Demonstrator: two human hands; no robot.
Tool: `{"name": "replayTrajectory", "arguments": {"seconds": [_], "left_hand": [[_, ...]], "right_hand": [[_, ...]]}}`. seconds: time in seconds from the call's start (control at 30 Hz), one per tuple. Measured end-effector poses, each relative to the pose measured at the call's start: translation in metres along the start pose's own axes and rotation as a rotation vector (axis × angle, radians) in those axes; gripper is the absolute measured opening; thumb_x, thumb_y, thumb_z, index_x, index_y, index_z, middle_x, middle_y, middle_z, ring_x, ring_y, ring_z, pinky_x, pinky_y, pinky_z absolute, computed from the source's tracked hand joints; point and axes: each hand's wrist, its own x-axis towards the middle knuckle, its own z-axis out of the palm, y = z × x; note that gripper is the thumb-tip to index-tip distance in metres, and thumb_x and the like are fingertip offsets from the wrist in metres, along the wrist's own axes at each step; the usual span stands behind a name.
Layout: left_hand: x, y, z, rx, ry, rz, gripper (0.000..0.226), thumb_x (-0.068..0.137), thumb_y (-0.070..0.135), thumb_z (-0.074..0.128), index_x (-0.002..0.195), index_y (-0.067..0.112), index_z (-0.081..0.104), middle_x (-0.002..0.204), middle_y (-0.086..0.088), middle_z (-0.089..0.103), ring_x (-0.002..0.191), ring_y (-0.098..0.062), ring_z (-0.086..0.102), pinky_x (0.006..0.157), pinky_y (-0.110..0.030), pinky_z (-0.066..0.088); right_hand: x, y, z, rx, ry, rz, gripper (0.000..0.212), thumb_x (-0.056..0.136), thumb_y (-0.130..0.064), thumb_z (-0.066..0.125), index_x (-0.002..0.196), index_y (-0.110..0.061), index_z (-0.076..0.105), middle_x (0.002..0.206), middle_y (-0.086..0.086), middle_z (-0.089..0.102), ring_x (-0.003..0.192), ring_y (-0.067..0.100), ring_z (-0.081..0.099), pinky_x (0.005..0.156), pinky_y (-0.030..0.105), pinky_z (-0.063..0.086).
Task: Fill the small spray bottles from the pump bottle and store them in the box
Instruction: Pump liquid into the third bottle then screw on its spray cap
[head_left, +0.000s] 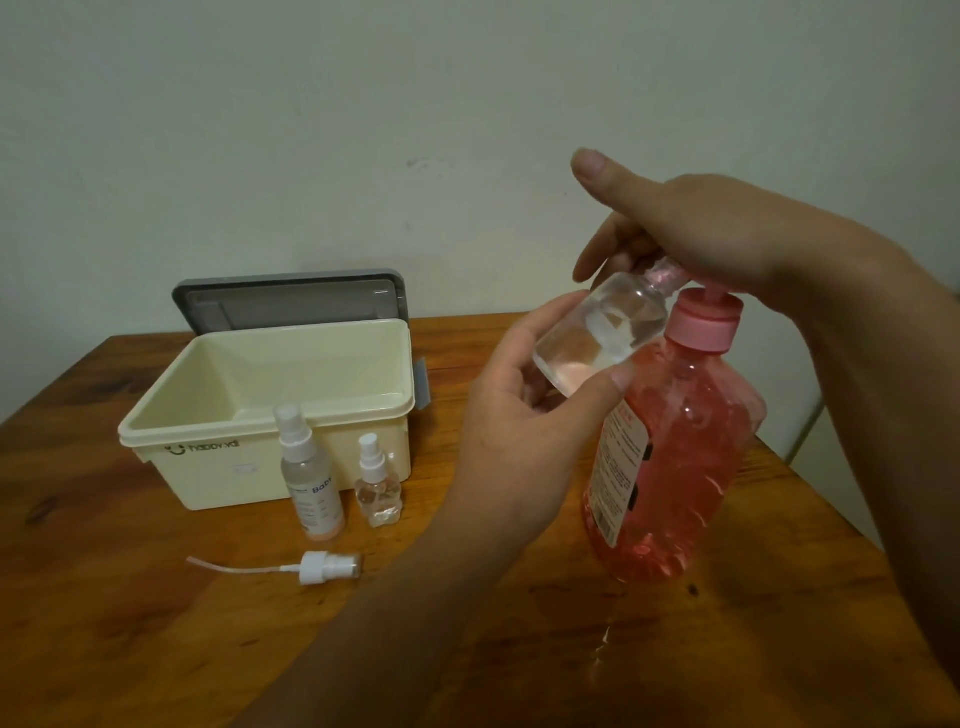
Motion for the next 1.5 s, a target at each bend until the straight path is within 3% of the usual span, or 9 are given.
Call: {"name": "replayTrajectory", "arguments": {"seconds": [0.3, 0.53, 0.83, 1.1, 1.2, 1.5], "left_hand": [[0.0004, -0.0006, 0.0014, -0.019, 0.006, 0.002, 0.044, 0.083, 0.011, 0.071, 0.105, 0.045, 0.057, 0.098, 0.026, 0.068, 0.1, 0.004, 0.064, 0.07, -0.01, 0.051], [-0.0003, -0.001, 0.0017, 0.006, -0.006, 0.01, 0.044, 0.082, 0.012, 0.072, 0.105, 0.046, 0.057, 0.091, 0.035, 0.066, 0.094, 0.011, 0.062, 0.068, -0.007, 0.05], [0.0009, -0.0007, 0.0007, -0.014, 0.001, 0.01, 0.044, 0.082, 0.01, 0.071, 0.107, 0.043, 0.057, 0.097, 0.026, 0.069, 0.099, 0.005, 0.064, 0.071, -0.01, 0.051], [-0.0004, 0.0004, 0.0019, -0.028, -0.006, -0.007, 0.043, 0.08, 0.012, 0.072, 0.104, 0.043, 0.058, 0.094, 0.029, 0.068, 0.097, 0.006, 0.064, 0.069, -0.01, 0.051], [-0.0005, 0.0011, 0.0014, -0.015, 0.007, 0.002, 0.043, 0.079, 0.015, 0.073, 0.106, 0.045, 0.057, 0.103, 0.023, 0.068, 0.102, 0.004, 0.063, 0.072, -0.01, 0.051], [-0.0001, -0.0002, 0.0007, -0.012, 0.002, -0.006, 0.044, 0.08, 0.013, 0.072, 0.109, 0.042, 0.058, 0.102, 0.023, 0.069, 0.1, 0.004, 0.064, 0.072, -0.011, 0.052]], "right_hand": [[-0.001, -0.0039, -0.0056, 0.001, 0.011, 0.002, 0.082, 0.085, -0.081, 0.022, 0.087, -0.022, 0.078, 0.089, -0.002, 0.073, 0.085, 0.02, 0.068, 0.066, 0.029, 0.042], [0.0007, 0.0008, -0.0008, 0.011, -0.002, 0.012, 0.082, 0.082, -0.084, 0.024, 0.083, -0.023, 0.079, 0.084, -0.005, 0.074, 0.083, 0.016, 0.068, 0.072, 0.03, 0.043], [-0.0026, -0.0041, -0.0051, -0.007, 0.01, 0.004, 0.08, 0.085, -0.08, 0.022, 0.088, -0.022, 0.077, 0.09, -0.003, 0.073, 0.086, 0.018, 0.067, 0.063, 0.028, 0.042], [-0.0015, -0.0014, -0.0042, 0.017, 0.0, 0.002, 0.081, 0.084, -0.082, 0.023, 0.087, -0.022, 0.078, 0.086, -0.004, 0.074, 0.084, 0.018, 0.068, 0.069, 0.03, 0.042], [-0.0026, -0.004, -0.008, 0.02, 0.02, -0.011, 0.081, 0.084, -0.081, 0.022, 0.089, -0.023, 0.077, 0.091, -0.002, 0.074, 0.088, 0.02, 0.069, 0.071, 0.03, 0.046], [-0.0011, -0.0043, -0.0029, -0.023, -0.001, 0.013, 0.08, 0.084, -0.081, 0.023, 0.088, -0.023, 0.077, 0.09, -0.002, 0.073, 0.086, 0.021, 0.068, 0.06, 0.028, 0.04]]}}
